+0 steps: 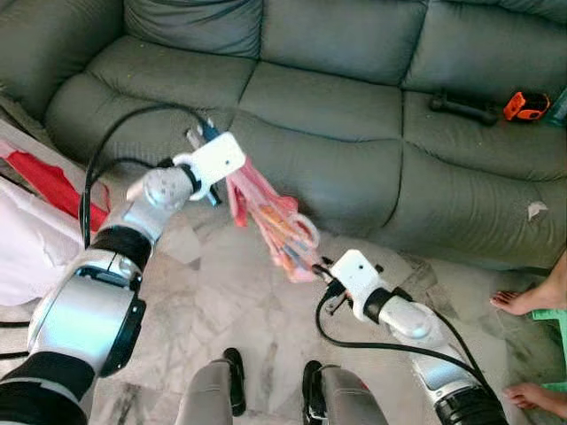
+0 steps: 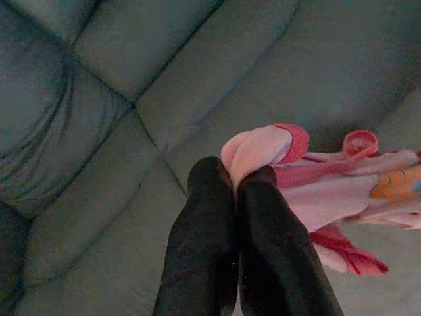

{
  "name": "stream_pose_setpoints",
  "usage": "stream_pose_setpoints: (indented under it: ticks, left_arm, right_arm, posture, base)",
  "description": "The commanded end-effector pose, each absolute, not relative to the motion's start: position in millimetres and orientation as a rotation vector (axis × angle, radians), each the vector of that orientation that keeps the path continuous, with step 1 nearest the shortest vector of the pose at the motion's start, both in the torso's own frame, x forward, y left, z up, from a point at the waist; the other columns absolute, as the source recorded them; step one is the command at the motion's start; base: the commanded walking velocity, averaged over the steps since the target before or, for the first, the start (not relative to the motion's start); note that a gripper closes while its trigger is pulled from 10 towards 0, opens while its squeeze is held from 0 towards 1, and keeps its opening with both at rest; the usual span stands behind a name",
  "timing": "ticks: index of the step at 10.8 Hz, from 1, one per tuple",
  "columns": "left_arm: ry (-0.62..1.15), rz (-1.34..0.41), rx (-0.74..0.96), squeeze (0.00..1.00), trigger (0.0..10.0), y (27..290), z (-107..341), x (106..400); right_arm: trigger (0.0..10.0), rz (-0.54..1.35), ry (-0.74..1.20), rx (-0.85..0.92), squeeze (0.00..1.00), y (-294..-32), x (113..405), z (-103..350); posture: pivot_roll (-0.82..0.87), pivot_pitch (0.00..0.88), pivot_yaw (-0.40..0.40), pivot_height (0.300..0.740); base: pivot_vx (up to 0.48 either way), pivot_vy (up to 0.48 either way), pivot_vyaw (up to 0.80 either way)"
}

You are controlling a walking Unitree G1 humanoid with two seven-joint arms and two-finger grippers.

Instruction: Hang hanger

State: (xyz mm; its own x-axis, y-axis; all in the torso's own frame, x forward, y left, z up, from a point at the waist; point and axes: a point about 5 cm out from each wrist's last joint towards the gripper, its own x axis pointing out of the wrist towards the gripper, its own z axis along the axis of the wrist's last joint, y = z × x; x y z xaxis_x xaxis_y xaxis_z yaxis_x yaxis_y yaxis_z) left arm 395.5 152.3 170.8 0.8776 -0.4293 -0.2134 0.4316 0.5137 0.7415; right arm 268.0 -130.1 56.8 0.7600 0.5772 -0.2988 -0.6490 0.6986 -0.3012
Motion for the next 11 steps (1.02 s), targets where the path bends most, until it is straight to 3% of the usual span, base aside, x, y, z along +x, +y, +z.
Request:
stream_pose_setpoints:
  ticks: [1,4,11]
  left_arm:
    - [0.01,-0.47,0.932,0.0,10.0,159.8,166.2,394.7]
    - [-0.001,-0.289,0.98,0.0,10.0,174.1,166.4,397.3]
    - [0.025,-0.412,1.036,0.0,10.0,164.9,153.9,392.4]
  right_arm:
    - [10.0,0.697,0.184,-0.4,0.0,-130.8,264.5,57.7]
    - [10.0,0.825,0.335,-0.366,0.0,-130.0,244.1,39.6]
    - [10.0,0.7,0.236,-0.483,0.0,-153.1,269.8,58.6]
  posture:
    - [-0.08,0.226,-0.016,0.74]
    - [-0.09,0.227,-0.018,0.74]
    - [-0.09,0.231,-0.023,0.74]
  base:
    - [0.0,0.0,0.0]
    - [0.0,0.0,0.0]
    - [0.0,0.0,0.0]
